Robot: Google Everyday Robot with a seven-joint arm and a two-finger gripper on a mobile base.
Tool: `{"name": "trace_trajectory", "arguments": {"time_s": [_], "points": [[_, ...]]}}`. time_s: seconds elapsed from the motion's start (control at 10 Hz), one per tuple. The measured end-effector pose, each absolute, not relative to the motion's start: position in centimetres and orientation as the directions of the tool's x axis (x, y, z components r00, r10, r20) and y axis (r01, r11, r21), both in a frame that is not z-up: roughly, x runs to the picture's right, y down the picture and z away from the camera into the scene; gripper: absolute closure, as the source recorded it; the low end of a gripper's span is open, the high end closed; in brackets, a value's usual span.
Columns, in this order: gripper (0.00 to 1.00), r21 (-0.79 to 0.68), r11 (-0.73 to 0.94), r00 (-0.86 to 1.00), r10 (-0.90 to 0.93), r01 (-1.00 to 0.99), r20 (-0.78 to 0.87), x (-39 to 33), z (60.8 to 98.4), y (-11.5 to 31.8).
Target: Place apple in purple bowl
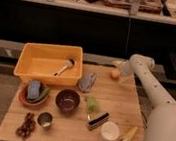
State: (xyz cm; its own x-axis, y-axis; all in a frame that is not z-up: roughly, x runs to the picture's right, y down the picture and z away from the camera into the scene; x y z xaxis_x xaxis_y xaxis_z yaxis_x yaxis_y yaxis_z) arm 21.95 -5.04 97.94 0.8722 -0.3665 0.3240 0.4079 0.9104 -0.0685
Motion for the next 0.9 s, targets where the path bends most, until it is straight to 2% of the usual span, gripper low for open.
{"name": "trace_trajectory", "arguments": {"time_s": [0.9], "points": [[0.20,-0.084,0.887,0.857,-0.410,0.454,0.312,22.3,100.9,-5.5]]}}
